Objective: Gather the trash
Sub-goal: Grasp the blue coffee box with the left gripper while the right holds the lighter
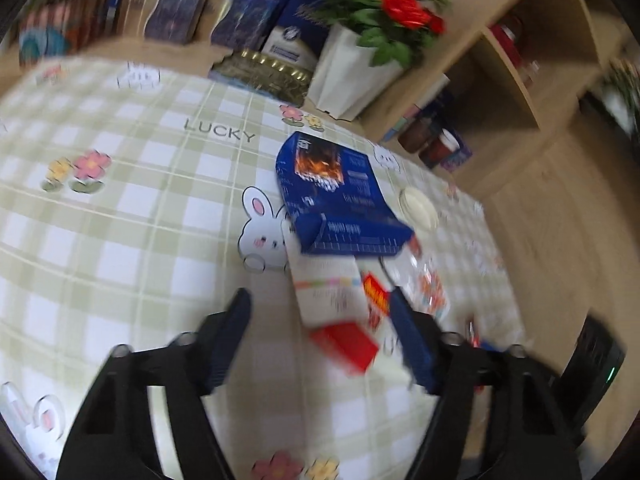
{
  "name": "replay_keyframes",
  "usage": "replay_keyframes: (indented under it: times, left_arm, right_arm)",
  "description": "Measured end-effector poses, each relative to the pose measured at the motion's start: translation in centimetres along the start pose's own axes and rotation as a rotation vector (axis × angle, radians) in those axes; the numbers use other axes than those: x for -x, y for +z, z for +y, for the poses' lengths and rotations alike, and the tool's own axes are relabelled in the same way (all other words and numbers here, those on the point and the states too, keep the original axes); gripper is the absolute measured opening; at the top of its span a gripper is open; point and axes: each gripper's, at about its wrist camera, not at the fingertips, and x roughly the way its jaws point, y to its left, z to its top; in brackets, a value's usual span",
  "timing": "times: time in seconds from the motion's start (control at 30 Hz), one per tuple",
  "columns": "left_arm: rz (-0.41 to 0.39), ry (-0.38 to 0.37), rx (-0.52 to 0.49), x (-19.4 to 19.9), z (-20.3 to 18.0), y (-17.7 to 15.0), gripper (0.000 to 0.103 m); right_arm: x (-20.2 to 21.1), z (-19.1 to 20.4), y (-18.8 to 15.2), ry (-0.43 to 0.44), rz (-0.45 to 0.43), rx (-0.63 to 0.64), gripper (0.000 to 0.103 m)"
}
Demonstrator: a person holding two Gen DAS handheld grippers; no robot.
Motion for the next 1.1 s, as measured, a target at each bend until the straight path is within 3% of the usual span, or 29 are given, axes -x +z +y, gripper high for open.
replay_keyframes:
  times: [0.27,0.37,0.5,0.63,0.93,1.0,1.1]
  left_arm:
    - [0.028,-0.124,0.253,-5.3,4.1,5.1,0.036]
    - [0.040,-0.180,0.329,-6.8,5.1,5.9,0.036]
    - [0.039,-0.199,0.393,-8.4,6.2,6.8,0.036]
    - [0.054,-0.225,0.421,-9.8,6.8,7.1,0.036]
    - [0.099,-0.234,0.384,-12.7,6.3,7.7,0.035]
    - [0.118,-0.243,0.393,-13.4,6.5,7.5,0.023]
    - [0.123,-0.275,0.408,-13.8,6.5,7.5,0.020]
  right_arm:
    - [-1.3,-1.6,0.5,-0.018,0.018,-0.028,0.027]
    - [-1.6,-1.8,0.9,-0.024,0.020,-0.025,0.027]
    - [-1.9,-1.9,1.3,-0.029,0.024,-0.013,0.027]
    - [-2.1,-2.1,1.5,-0.036,0.028,-0.009,0.027]
    - [-2.6,-2.9,1.6,-0.039,0.035,-0.025,0.027]
    - [-2.7,-3.0,1.6,-0.038,0.037,-0.027,0.027]
    - [-2.7,-3.0,1.6,-0.038,0.038,-0.026,0.027]
